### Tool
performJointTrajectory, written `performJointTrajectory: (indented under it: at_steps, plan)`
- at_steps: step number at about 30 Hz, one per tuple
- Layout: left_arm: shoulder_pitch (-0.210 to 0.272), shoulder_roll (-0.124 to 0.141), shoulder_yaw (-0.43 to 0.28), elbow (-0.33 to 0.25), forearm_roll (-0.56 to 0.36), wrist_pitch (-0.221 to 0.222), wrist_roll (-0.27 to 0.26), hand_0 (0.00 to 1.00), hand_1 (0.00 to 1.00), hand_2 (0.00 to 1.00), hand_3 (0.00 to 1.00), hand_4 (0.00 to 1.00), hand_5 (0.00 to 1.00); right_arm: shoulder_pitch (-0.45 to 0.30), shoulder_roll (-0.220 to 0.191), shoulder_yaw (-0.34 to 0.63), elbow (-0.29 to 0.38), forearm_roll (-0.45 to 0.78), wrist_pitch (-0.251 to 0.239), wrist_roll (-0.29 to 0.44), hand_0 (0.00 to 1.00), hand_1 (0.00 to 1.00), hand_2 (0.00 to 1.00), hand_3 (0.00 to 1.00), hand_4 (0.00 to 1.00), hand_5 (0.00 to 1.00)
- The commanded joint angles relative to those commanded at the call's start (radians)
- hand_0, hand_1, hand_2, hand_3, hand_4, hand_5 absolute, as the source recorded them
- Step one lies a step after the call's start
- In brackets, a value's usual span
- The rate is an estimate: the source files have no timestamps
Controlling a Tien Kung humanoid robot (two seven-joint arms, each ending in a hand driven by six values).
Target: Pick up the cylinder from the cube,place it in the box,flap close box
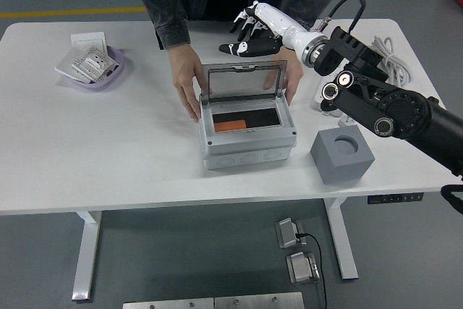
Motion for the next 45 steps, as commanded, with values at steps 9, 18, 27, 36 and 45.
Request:
performJointTrajectory:
  at_steps: [9,18,27,36,45]
  plan:
    - [-0.008,0.001,-0.002,-0.003,0.013,0.000,0.000,0.625,0.651,0.607,0.628,0.644,0.158,-0.014,0.035,-0.067,-0.109,0.077,-0.030,0.044,0.560,0.425,0.498,0.525,0.926,0.531]
    - [-0.012,0.001,-0.004,-0.003,0.016,0.000,0.000,0.626,0.650,0.608,0.628,0.644,0.159,-0.046,0.020,-0.082,-0.061,0.058,-0.037,0.042,0.562,0.430,0.507,0.518,0.927,0.536]
    - [-0.010,0.001,-0.019,-0.003,0.022,0.000,-0.001,0.625,0.650,0.608,0.629,0.645,0.159,-0.103,-0.064,-0.075,0.109,-0.036,-0.046,0.008,0.570,0.429,0.503,0.511,0.928,0.544]
    - [-0.008,0.004,-0.043,-0.004,0.038,0.001,-0.002,0.625,0.650,0.607,0.629,0.644,0.162,-0.170,-0.149,-0.096,0.294,-0.097,-0.053,-0.027,0.560,0.426,0.502,0.508,0.927,0.556]
    - [-0.007,0.002,-0.047,-0.004,0.040,0.001,-0.002,0.625,0.649,0.608,0.630,0.644,0.161,-0.218,-0.163,-0.109,0.355,-0.117,-0.058,-0.038,0.542,0.426,0.507,0.502,0.926,0.570]
